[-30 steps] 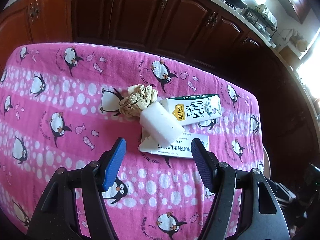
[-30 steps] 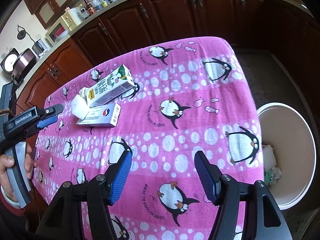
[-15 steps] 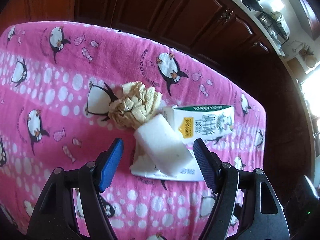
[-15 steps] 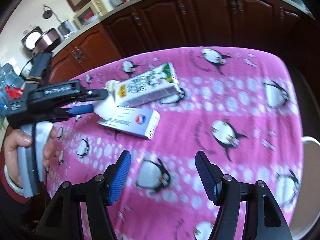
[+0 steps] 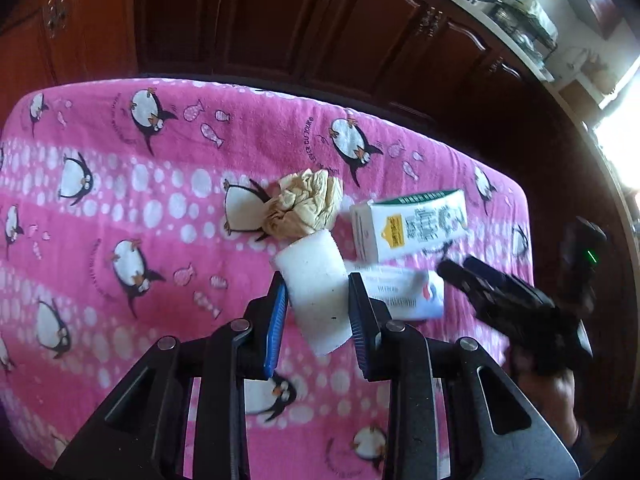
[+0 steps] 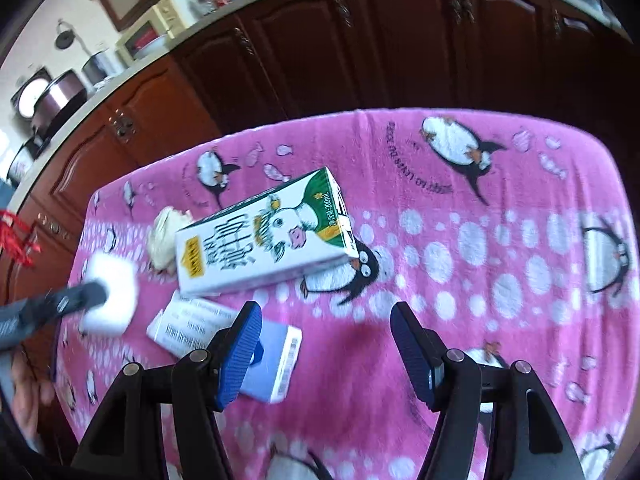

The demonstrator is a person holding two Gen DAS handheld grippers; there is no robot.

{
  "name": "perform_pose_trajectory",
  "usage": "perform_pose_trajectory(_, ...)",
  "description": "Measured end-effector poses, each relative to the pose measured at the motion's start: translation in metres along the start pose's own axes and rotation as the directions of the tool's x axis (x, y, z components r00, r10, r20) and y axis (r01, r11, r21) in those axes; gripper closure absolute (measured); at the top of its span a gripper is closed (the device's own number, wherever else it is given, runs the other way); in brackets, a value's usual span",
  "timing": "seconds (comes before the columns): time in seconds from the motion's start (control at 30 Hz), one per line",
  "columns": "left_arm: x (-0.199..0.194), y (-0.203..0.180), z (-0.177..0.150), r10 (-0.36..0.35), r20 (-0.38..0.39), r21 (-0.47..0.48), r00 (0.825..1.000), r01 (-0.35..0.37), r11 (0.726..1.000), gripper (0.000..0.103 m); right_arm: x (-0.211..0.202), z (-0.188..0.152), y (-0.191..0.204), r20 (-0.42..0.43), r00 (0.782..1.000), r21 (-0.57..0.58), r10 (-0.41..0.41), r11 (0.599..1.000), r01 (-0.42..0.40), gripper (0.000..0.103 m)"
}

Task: Collect trash
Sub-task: 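Grasp the white foam block with left tool while right tool grasps white tablet box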

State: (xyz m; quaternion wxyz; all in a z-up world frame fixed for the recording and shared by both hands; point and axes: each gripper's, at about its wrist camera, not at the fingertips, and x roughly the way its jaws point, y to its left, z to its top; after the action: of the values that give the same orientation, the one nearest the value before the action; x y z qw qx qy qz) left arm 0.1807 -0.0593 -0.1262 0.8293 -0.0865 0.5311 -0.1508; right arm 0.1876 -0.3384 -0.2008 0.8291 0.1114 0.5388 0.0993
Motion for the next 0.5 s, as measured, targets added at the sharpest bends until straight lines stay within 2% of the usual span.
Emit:
perform_pose_trajectory(0.13, -0.013, 0.005, -0.01, 0.023, 0.019, 0.039, 1.0, -0.024, 0.999, 0.076, 0.003, -0.008, 0.012, -0.091, 0.994, -0.048, 0.059, 0.997, -0.063, 0.038)
perform_pose_trajectory(0.23, -0.019, 0.012, -0.016, 0.038, 0.031, 0.043, 0.999, -0.039, 0.998, 0.076, -0.005, -0.029, 0.033, -0.184, 0.974, -0.105, 0.136, 0.982, -0.156, 0.039)
perform_pose_trajectory(0.27, -0.02, 0.016, -0.017, 0.044, 0.03, 0.04, 0.999, -0.045, 0.998, 0.076, -0.008, -0.032, 0.037, -0.18, 0.976, -0.133, 0.124, 0.98, -0.149, 0.039)
perform_pose_trajectory(0.33, -0.021, 0.024, -0.018, 0.056, 0.034, 0.029, 0.998, -0.057, 0.998, 0.076, -0.028, -0.03, 0.043, -0.058, 0.996, -0.189, 0.063, 0.979, -0.073, 0.039)
perform_pose_trajectory(0.4, -0.024, 0.031, -0.021, 0.054, 0.035, 0.008, 0.998, -0.054, 0.998, 0.076, -0.033, -0.017, 0.038, 0.005, 0.999, -0.173, 0.035, 0.984, -0.034, 0.039)
perform_pose_trajectory(0.5, -0.031, 0.038, -0.026, 0.052, 0.042, -0.011, 0.998, -0.052, 0.999, 0.076, -0.016, 0.003, 0.027, 0.016, 0.998, -0.128, -0.054, 0.99, 0.056, 0.039)
